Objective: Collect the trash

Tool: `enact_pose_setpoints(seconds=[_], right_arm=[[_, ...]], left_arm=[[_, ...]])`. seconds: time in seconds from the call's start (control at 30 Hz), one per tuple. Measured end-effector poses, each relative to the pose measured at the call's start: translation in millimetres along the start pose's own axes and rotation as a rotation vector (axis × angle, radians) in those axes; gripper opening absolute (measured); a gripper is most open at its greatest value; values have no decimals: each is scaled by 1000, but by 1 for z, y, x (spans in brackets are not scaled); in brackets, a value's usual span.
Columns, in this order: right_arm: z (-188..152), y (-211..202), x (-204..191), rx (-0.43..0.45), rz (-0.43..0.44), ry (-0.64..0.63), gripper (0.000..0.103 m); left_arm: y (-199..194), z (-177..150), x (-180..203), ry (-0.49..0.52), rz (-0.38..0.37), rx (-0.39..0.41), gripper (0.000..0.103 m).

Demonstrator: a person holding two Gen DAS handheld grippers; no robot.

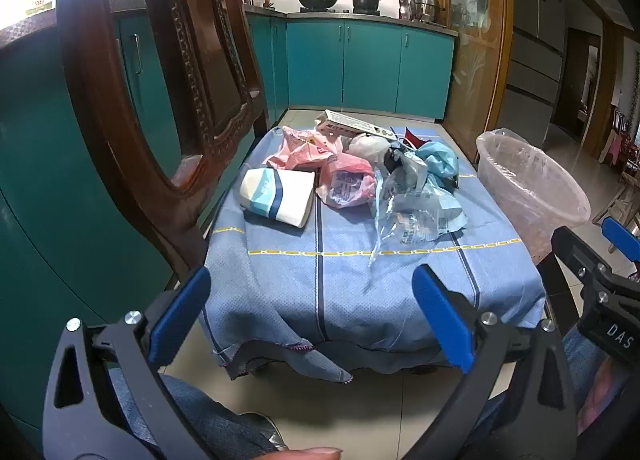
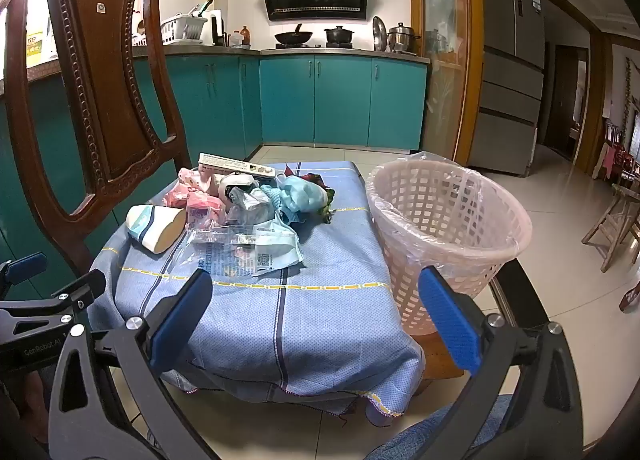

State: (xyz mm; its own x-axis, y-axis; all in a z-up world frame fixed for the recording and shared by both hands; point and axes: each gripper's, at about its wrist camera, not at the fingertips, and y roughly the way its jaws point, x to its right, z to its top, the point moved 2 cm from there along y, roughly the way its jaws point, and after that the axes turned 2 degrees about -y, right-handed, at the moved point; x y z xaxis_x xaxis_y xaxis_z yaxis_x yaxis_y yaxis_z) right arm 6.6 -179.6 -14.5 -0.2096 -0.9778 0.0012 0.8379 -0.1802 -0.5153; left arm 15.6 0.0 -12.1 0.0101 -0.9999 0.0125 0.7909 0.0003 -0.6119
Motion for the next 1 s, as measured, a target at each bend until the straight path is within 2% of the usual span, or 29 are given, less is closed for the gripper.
enact_pose_setpoints(seconds=[0.57,0.77,0.87,1.0], right_arm=[[0,0,0,1,1,3,100],[0,0,0,1,1,2,100],[0,0,0,1,2,3,100],[1,-1,1,2,1,3,100]], left_arm=[[0,0,0,0,-2,-5,100],[6,-2,1,9,-12,-37,100],[2,-4,8,43,6,-13,100],[0,-3,7,39,-11,-12,100]])
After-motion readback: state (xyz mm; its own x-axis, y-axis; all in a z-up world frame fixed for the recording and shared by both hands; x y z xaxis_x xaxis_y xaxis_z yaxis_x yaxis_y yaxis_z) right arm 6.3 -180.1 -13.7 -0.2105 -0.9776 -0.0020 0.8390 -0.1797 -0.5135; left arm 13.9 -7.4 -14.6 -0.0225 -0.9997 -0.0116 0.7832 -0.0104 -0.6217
